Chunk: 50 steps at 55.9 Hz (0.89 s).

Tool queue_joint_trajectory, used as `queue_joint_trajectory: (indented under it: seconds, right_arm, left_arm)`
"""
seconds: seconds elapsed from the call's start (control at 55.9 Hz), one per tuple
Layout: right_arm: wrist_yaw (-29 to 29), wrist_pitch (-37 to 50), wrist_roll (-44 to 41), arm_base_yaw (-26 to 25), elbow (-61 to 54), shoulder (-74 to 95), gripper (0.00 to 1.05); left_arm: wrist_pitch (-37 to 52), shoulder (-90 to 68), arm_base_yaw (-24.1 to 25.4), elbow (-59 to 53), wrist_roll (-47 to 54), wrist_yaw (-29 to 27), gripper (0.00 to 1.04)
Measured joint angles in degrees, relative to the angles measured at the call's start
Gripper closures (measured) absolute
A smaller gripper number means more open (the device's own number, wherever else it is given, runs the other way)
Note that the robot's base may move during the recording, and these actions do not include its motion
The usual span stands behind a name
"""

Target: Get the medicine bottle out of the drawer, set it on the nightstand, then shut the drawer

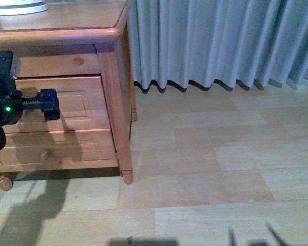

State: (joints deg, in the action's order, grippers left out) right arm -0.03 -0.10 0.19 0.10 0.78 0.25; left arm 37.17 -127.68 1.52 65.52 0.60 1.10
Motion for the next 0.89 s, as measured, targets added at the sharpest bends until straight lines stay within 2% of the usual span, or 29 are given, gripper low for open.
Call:
queue_joint_trajectory:
  seconds: [0.268, 0.894]
  right_arm:
    - [0.02, 0.00, 0.00, 0.00, 0.00, 0.00, 0.07]
    - [0.00, 0.00, 0.00, 0.00, 0.00, 0.00, 0.07]
  left_arm:
    - [1.40, -2.91, 1.18, 2.45, 0.00, 3.32, 0.07]
    - [3.56, -6.64, 3.76, 4.70, 0.13, 5.90, 0.07]
